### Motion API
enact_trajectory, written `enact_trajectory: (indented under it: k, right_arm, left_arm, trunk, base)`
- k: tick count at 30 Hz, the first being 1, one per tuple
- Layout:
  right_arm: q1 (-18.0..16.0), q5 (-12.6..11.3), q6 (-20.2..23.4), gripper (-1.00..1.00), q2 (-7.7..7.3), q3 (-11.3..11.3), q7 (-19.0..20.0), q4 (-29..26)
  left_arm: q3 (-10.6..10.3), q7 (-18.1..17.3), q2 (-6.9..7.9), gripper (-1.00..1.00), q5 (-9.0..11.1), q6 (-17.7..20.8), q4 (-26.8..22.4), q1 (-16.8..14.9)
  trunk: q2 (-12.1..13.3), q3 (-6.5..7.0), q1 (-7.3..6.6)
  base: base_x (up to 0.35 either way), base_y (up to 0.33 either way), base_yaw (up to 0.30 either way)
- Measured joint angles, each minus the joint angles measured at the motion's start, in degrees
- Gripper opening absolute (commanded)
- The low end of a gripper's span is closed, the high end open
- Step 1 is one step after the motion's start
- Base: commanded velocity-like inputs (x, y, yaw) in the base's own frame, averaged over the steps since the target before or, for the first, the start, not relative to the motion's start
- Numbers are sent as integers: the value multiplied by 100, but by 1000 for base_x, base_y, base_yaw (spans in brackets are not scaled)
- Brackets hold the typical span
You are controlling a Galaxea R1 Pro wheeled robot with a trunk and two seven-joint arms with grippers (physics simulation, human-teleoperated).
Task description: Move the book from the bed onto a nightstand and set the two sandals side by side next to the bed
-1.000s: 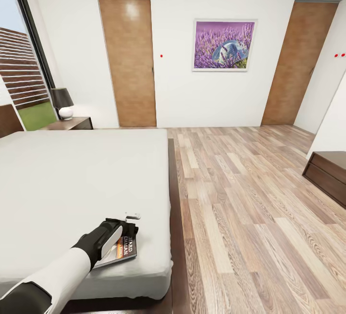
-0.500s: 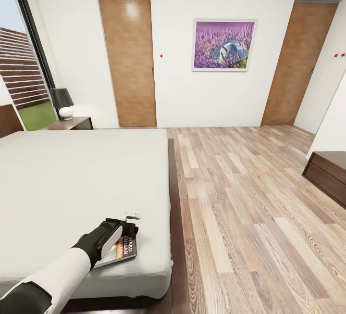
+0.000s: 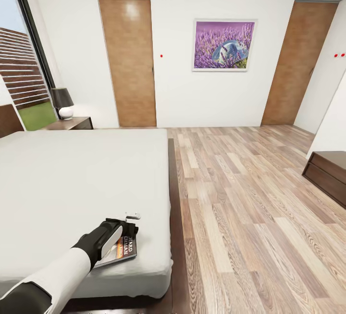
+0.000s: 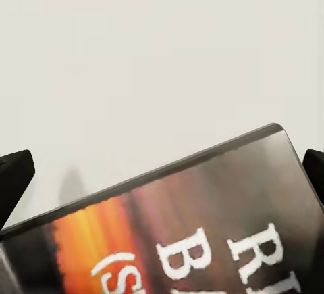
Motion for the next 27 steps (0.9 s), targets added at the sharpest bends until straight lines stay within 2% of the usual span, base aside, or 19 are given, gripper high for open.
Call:
enact_trajectory:
  k: [27]
  right_arm:
    - [0, 0, 0, 100, 0, 0, 0, 0]
  left_arm:
    - [5, 2, 0, 100, 20, -7, 7, -1]
  trunk:
    - [0, 0, -1]
  base:
    - [-15, 0, 0]
